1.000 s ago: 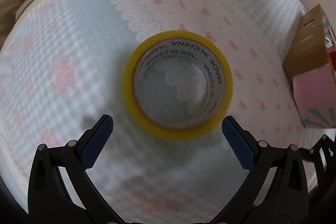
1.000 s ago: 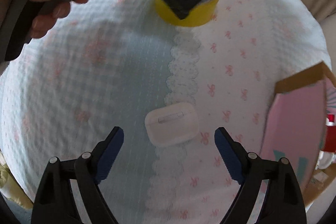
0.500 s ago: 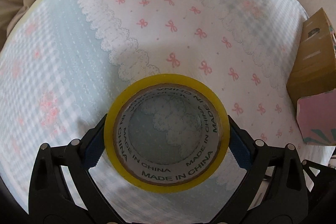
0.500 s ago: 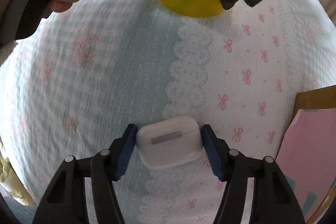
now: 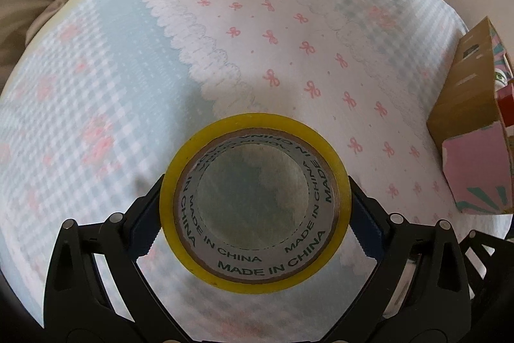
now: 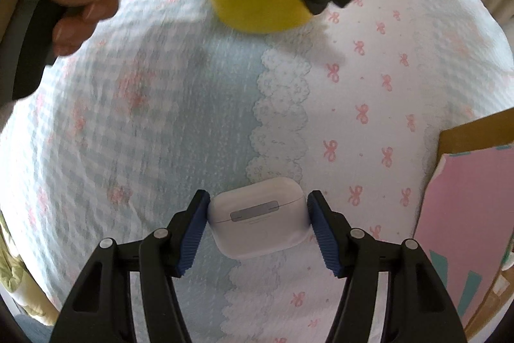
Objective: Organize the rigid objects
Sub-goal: 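Carry tape roll with left tool while right tool carries earbud case to box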
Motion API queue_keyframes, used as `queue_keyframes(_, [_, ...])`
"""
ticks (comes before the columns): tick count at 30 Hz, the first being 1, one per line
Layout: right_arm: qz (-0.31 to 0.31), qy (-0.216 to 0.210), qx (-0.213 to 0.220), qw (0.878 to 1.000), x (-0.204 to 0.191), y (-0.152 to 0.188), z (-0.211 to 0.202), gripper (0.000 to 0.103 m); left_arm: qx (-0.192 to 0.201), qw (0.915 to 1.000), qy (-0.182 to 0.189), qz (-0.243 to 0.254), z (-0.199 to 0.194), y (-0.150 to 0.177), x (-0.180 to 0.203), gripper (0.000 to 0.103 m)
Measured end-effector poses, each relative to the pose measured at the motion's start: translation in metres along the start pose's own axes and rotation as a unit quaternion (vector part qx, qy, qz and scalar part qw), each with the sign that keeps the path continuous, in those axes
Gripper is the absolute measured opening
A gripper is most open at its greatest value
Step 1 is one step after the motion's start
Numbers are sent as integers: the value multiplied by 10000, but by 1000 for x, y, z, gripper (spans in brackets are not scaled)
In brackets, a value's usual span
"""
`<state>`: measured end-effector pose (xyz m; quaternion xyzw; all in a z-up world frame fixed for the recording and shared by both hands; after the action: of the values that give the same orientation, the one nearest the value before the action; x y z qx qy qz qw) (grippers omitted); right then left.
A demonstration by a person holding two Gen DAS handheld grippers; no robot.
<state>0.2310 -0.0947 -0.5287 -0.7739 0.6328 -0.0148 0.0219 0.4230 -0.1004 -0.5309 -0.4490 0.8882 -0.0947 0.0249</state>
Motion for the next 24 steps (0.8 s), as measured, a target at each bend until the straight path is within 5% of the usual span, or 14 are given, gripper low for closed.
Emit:
queue_keyframes(10, [384, -41, 318, 9987, 1, 15, -48, 58, 290, 9991, -5, -316, -69, 27, -6, 98])
queue_keyframes(24, [1446, -271, 965, 9844, 23, 56, -175, 58, 979, 9931, 289, -581, -224, 54, 46, 98])
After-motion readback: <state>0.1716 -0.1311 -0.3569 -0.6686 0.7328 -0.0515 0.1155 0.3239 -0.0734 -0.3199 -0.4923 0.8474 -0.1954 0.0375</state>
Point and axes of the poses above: each gripper's, at about its wrist camera, not at the fingertips, and z roughly the way its jaws point, x to its right, y to its underside, the point moved 9 cm from there along z, roughly the way its jaws point, and after that the axes turned 7 degrees about -x, right-handed, at the moved point
